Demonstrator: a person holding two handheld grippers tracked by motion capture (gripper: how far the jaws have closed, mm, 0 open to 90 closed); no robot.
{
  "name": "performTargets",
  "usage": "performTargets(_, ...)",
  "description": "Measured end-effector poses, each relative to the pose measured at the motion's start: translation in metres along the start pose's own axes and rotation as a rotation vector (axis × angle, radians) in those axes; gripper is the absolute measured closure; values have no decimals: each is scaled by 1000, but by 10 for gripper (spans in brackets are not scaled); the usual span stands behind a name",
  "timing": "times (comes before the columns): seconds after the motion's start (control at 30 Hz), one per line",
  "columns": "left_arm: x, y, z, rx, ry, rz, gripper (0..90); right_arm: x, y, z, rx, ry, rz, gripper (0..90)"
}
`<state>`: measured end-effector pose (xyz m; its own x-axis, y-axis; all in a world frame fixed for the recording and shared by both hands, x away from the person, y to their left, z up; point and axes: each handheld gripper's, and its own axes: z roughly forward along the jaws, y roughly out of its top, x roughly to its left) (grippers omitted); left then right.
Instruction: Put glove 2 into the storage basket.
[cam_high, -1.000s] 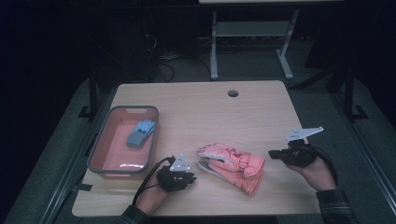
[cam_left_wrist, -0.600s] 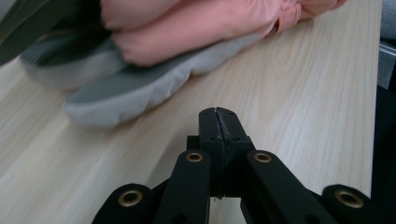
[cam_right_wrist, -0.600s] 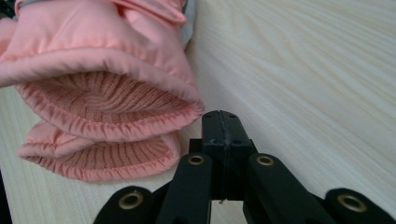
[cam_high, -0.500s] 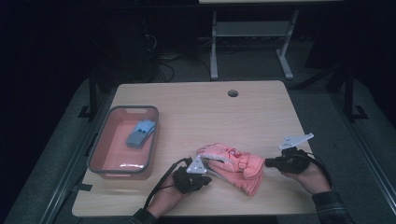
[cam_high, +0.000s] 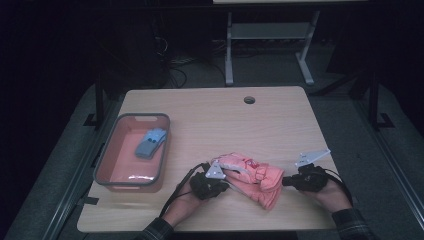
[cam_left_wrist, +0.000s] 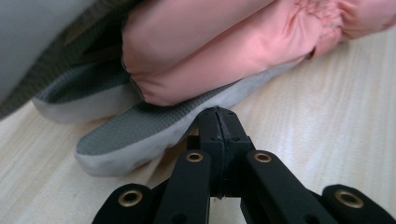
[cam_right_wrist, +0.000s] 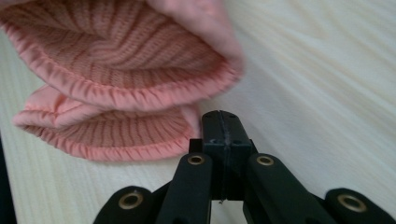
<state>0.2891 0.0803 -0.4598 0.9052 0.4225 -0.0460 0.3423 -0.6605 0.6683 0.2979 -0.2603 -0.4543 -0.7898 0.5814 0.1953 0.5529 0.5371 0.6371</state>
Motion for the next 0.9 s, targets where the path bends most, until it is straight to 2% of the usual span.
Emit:
performTargets(0.17,5,2,2,-3,14,-10,895,3,1,3,7,21,-13,900)
performTargets(0.27,8,4,3,3,31,-8,895,4,1,5,-7,44,-20,900)
performTargets(0.6,28,9,7,-10,62,-44,895,10,3,15,-15,116,-24,900)
performTargets(0.7,33,8,6,-14,62,-53,895,14,7,22,-20,145,-44,900)
performTargets(0.9,35,7,2,-17,60,-62,895,28,16,34,-2,165,-86,900)
